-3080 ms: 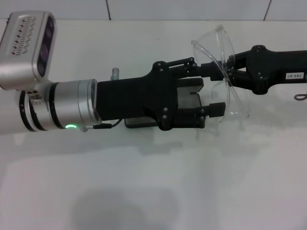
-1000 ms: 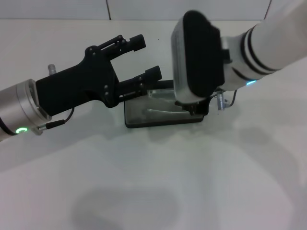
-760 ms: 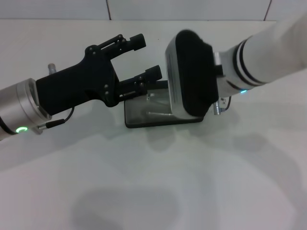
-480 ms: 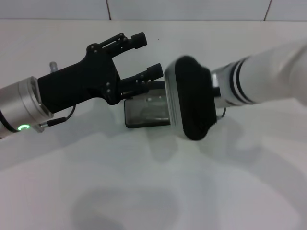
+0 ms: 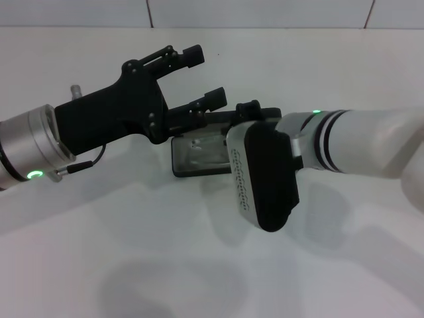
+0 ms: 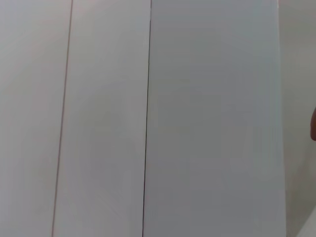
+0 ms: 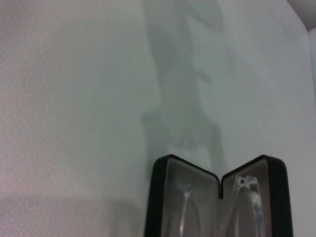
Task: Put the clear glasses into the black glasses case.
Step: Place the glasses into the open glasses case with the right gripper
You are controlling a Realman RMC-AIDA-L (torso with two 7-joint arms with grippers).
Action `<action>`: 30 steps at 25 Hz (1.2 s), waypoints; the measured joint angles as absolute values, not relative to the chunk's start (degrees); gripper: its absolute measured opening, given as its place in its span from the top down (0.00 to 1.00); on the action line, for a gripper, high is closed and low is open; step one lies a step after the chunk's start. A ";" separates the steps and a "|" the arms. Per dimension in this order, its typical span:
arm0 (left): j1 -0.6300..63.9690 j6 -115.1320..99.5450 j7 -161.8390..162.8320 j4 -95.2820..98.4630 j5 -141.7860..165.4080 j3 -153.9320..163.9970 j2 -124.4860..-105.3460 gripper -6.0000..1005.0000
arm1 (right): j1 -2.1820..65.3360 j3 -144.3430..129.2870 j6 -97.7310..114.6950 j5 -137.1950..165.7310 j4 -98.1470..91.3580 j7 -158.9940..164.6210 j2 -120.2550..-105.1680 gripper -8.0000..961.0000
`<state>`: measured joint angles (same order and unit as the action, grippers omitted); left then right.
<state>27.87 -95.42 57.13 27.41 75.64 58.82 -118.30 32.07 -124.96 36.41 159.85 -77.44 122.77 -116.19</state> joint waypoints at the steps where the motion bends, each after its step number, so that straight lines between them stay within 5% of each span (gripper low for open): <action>1: 27.87 -95.41 57.13 27.41 75.64 58.81 -118.30 0.22 | 31.86 -125.30 35.54 160.40 -77.05 122.77 -116.20 0.86; 30: 28.42 -95.45 57.13 27.54 76.25 59.06 -118.76 0.22 | 26.78 -130.88 13.14 167.77 -68.43 122.86 -116.19 0.86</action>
